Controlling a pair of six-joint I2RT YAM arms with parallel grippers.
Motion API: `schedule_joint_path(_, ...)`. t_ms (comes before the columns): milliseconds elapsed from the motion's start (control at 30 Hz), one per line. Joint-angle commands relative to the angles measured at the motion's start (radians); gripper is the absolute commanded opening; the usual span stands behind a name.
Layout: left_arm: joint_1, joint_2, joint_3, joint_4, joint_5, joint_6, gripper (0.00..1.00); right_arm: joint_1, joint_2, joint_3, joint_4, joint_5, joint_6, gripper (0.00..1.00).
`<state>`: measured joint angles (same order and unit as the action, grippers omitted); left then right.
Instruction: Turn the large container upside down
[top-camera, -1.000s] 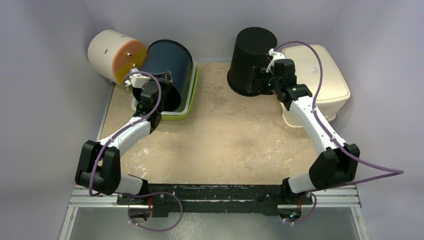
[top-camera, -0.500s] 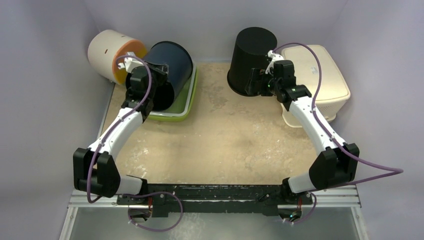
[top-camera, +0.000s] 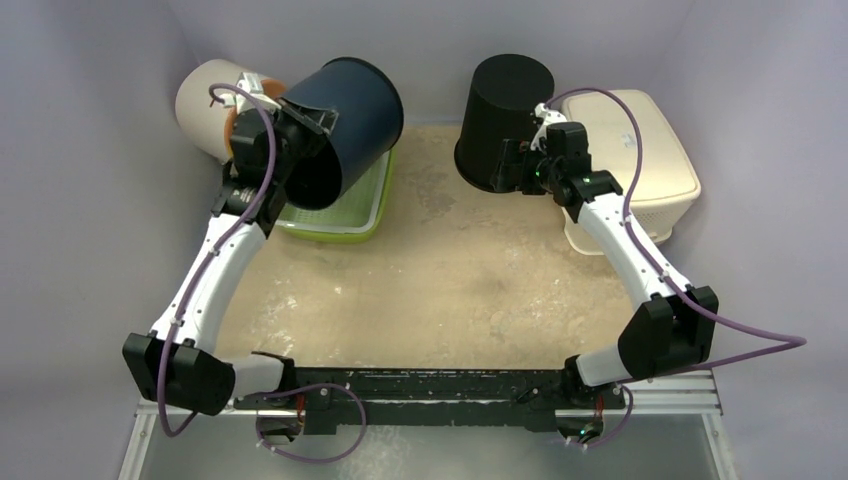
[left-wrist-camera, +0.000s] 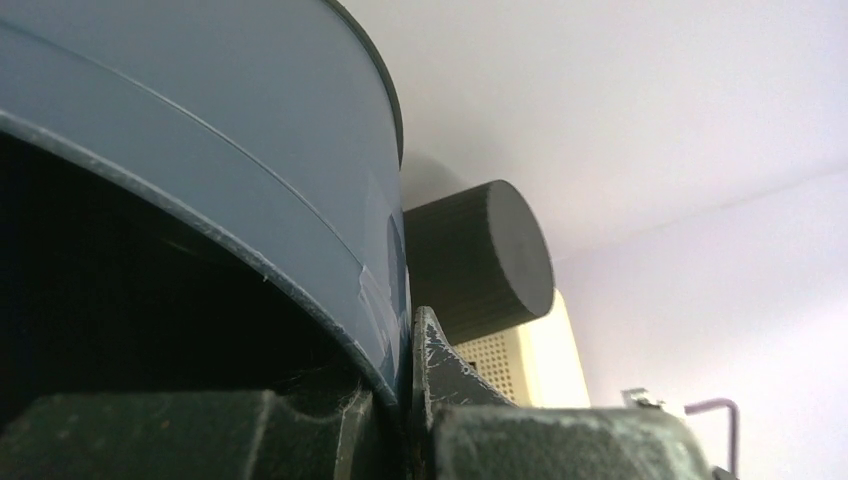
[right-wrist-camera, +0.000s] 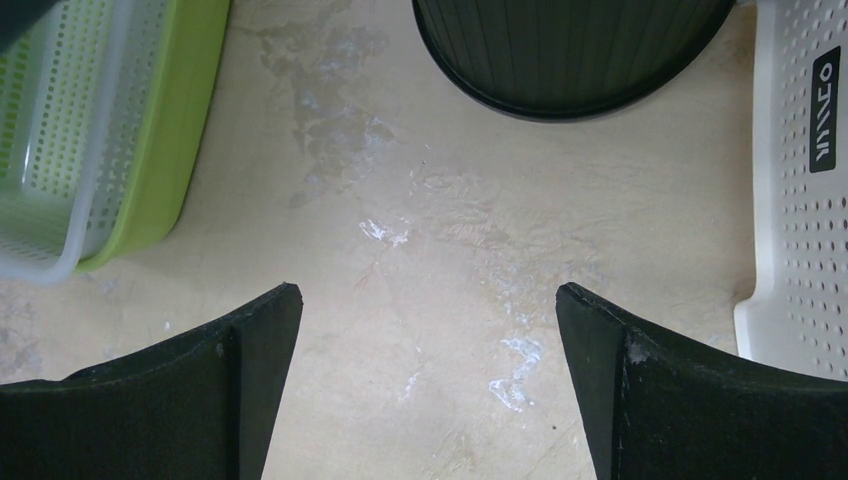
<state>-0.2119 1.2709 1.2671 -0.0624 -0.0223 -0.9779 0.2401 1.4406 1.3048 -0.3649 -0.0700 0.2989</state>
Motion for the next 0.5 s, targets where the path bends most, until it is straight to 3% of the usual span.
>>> schedule_joint_path(0,0.0,-0.094,0.177,0.192,0.13,0.028,0.0,-0.001,-0.031,0.053,-0.022,0.049,-0.009,1.0)
schedule_joint_path(300,-0.014,-0.174,-0.018,0.391,0.361,-0.203,0.0,-0.002,-0.036,0.145,-0.121,0.169,0.004,1.0)
schedule_joint_path(467,-0.131,-0.193,-0.142,0.496,0.395,-0.25,0.0,-0.005,-0.053,0.204,-0.148,0.192,-0.009,1.0)
